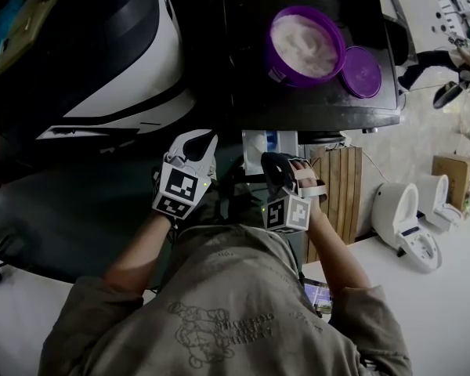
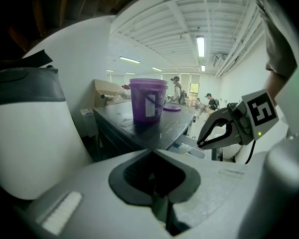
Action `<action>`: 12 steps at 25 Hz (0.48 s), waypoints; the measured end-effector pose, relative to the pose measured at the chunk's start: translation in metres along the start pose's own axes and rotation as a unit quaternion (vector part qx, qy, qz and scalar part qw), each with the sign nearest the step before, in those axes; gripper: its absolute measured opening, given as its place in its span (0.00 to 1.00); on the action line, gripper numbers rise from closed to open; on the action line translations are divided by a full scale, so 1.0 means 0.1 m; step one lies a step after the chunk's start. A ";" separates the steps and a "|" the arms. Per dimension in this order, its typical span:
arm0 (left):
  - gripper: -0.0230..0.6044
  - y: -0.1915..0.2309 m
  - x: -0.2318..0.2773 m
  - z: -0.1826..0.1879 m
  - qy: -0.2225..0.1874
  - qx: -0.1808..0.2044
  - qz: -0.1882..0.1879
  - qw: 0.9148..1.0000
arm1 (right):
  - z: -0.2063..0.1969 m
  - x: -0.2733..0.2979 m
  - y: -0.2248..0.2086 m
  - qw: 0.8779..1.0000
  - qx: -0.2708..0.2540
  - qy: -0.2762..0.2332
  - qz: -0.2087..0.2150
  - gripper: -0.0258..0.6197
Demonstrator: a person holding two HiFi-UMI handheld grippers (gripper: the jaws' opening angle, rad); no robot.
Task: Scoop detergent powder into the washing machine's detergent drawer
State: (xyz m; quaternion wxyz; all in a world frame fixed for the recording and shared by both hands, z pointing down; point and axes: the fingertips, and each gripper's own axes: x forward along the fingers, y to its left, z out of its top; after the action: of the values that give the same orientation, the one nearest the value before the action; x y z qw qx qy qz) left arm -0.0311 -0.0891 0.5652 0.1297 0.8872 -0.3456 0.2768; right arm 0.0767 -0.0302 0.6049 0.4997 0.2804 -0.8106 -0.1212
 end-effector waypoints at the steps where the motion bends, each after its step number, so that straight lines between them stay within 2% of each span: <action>1: 0.04 0.00 0.00 -0.01 0.001 -0.001 0.000 1.000 | 0.01 -0.01 -0.01 1.000 -0.011 0.000 -0.005 0.10; 4: 0.04 0.01 0.00 -0.01 0.001 -0.002 -0.001 1.000 | 0.06 -0.04 -0.04 0.999 -0.039 0.001 -0.015 0.10; 12: 0.04 -0.01 0.01 0.01 -0.001 0.002 -0.006 1.000 | 0.02 -0.03 0.01 0.997 -0.065 0.020 -0.020 0.10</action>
State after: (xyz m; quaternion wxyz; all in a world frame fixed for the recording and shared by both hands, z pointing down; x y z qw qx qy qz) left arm -0.0296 -0.0893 0.5654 0.1288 0.8898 -0.3400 0.2757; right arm 0.0760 -0.0281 0.6021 0.5307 0.2656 -0.7850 -0.1780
